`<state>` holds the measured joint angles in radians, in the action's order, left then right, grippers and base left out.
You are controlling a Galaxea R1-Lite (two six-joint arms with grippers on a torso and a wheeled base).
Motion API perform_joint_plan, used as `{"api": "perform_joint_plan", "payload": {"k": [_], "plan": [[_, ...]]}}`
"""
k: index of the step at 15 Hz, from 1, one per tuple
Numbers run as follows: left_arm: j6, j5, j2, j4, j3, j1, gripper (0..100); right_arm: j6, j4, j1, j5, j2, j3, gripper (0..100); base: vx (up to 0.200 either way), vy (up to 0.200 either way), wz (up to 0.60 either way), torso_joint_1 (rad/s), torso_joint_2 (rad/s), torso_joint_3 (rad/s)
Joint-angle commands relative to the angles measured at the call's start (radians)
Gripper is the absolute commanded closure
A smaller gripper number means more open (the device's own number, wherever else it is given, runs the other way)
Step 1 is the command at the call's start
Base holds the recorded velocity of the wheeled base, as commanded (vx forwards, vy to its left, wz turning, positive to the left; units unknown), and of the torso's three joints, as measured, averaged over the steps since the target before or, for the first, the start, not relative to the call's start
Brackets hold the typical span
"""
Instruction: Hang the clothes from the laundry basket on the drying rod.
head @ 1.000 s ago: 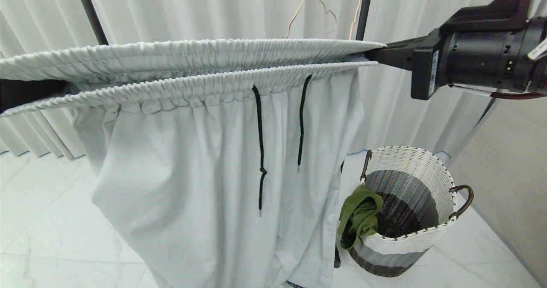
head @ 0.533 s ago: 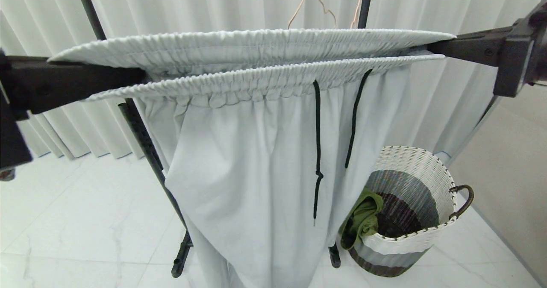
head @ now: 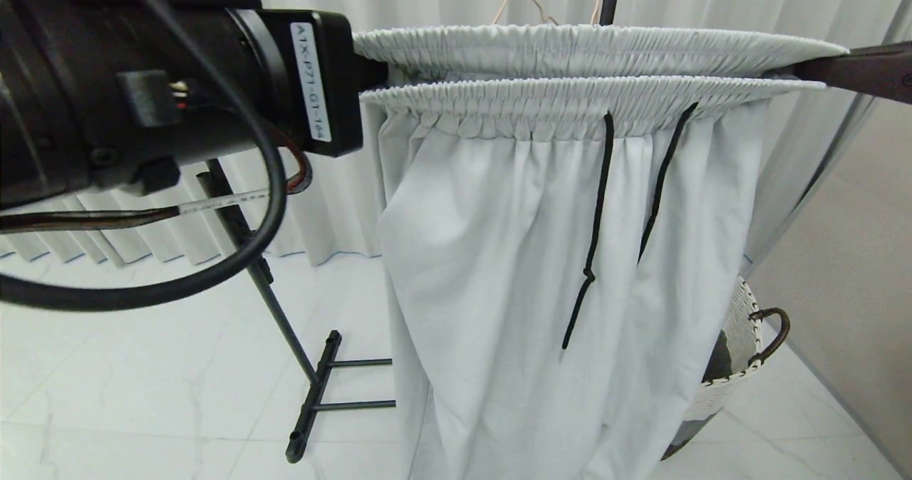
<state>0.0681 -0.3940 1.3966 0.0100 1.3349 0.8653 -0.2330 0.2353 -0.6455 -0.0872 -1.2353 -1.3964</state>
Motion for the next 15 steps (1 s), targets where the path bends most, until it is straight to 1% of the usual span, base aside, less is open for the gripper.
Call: {"api": "perform_joint_plan", "payload": {"k": [1, 2, 3, 5, 6, 7, 8, 10, 12, 14, 15], "plan": [[0.004, -0.023, 0.070, 0.076, -0.002, 0.001, 100, 0.000, 0.029, 0.003, -0.020, 0.027, -0.007, 100, 0.000, 0.000, 0.00, 0.000, 0.00, 0.000], [0.012, -0.035, 0.093, 0.128, 0.003, 0.003, 100, 0.000, 0.070, 0.003, -0.026, 0.051, -0.015, 100, 0.000, 0.000, 0.00, 0.000, 0.00, 0.000], [0.013, -0.040, 0.111, 0.154, 0.017, 0.012, 100, 0.000, 0.139, 0.003, -0.022, 0.085, -0.029, 100, 0.000, 0.000, 0.00, 0.000, 0.00, 0.000], [0.015, -0.039, 0.150, 0.154, 0.059, 0.034, 100, 0.011, 0.231, -0.003, -0.014, 0.152, -0.035, 100, 0.000, 0.000, 0.00, 0.000, 0.00, 0.000], [0.015, -0.037, 0.170, 0.154, 0.087, 0.034, 100, 0.020, 0.256, -0.023, 0.000, 0.180, -0.029, 100, 0.000, 0.000, 0.00, 0.000, 0.00, 0.000], [0.015, -0.035, 0.191, 0.154, 0.113, 0.034, 100, 0.021, 0.288, -0.066, 0.032, 0.204, -0.029, 100, 0.000, 0.000, 0.00, 0.000, 0.00, 0.000], [0.015, -0.032, 0.209, 0.154, 0.135, 0.034, 100, 0.021, 0.300, -0.103, 0.047, 0.217, -0.027, 100, 0.000, 0.000, 0.00, 0.000, 0.00, 0.000], [0.018, -0.032, 0.242, 0.154, 0.175, 0.034, 100, 0.021, 0.302, -0.167, 0.049, 0.229, -0.010, 100, 0.000, 0.000, 0.00, 0.000, 0.00, 0.000], [0.018, -0.032, 0.266, 0.154, 0.207, 0.031, 100, 0.020, 0.302, -0.264, 0.044, 0.232, 0.008, 100, 0.000, 0.000, 0.00, 0.000, 0.00, 0.000], [0.019, -0.032, 0.271, 0.151, 0.210, 0.029, 100, 0.015, 0.302, -0.315, 0.041, 0.231, 0.019, 100, 0.000, 0.000, 0.00, 0.000, 0.00, 0.000], [0.019, -0.032, 0.266, 0.150, 0.205, 0.029, 100, 0.015, 0.302, -0.319, 0.041, 0.229, 0.022, 100, 0.000, 0.000, 0.00, 0.000, 0.00, 0.000]]}}
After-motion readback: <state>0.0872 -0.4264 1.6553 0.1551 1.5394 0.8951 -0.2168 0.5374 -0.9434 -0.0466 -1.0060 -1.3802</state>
